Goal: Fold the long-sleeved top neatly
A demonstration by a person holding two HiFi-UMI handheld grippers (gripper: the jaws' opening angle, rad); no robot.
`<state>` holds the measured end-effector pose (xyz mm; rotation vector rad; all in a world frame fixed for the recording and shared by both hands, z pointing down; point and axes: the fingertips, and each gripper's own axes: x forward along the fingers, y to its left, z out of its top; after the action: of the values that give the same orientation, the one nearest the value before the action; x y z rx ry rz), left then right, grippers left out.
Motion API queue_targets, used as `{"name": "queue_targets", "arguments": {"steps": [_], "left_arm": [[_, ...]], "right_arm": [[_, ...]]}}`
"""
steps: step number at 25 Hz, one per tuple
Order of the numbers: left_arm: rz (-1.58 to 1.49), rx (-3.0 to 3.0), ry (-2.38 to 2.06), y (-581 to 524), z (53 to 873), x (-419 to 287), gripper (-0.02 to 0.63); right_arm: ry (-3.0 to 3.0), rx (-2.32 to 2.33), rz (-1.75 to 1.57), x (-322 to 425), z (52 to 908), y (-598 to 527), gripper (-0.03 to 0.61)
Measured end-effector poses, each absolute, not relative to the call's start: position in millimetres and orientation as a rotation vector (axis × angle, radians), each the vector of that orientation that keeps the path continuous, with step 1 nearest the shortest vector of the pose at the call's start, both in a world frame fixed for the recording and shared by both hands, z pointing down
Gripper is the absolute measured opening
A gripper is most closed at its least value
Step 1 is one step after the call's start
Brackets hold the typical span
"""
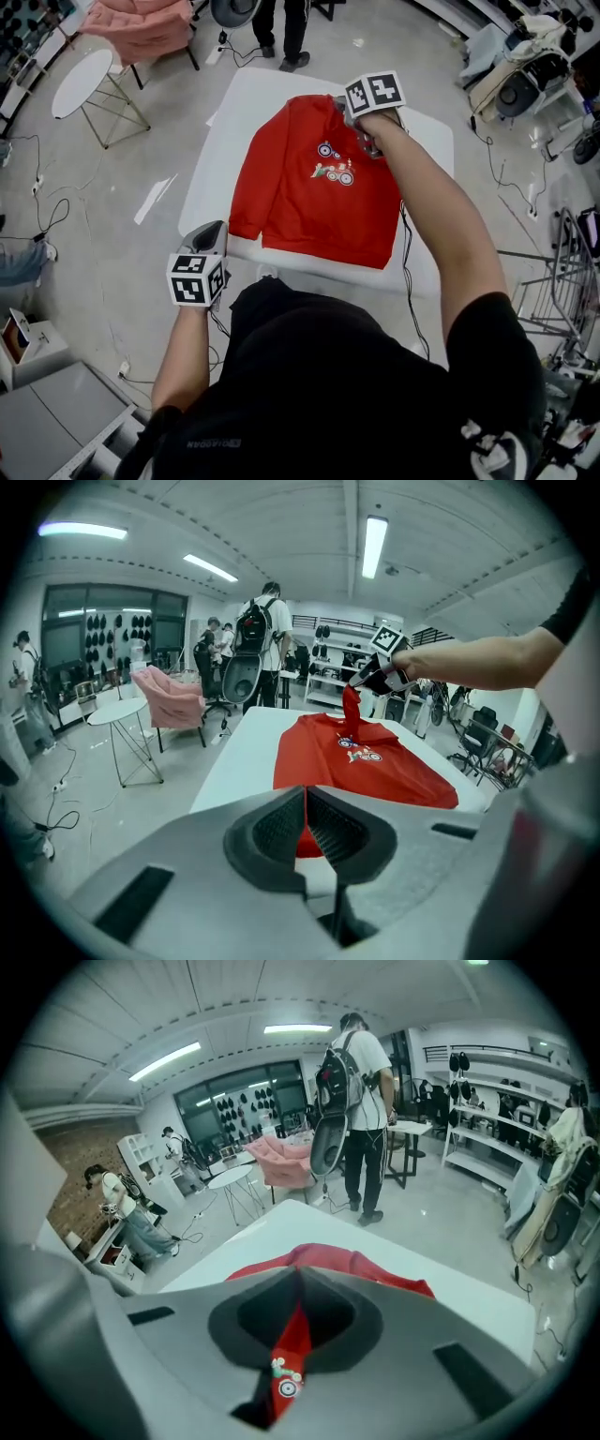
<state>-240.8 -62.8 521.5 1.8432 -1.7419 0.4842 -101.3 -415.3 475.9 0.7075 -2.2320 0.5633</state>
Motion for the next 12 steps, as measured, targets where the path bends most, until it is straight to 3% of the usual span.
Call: {"name": "queue_targets", "arguments": {"steps": [9,12], "left_arm": [[0.488,1.785,-1.764,-57.9,531.2,-268.8,0.009],[0.481,1.77,-1.77,-59.1,532.0,-274.6,0.009]], "right_arm": [[-2.168,0.67,0.618,-151.7,527.8,-430.1,0.026],[-2.185,0.642,0.637,-163.4,525.0,-430.9,0.107]]}}
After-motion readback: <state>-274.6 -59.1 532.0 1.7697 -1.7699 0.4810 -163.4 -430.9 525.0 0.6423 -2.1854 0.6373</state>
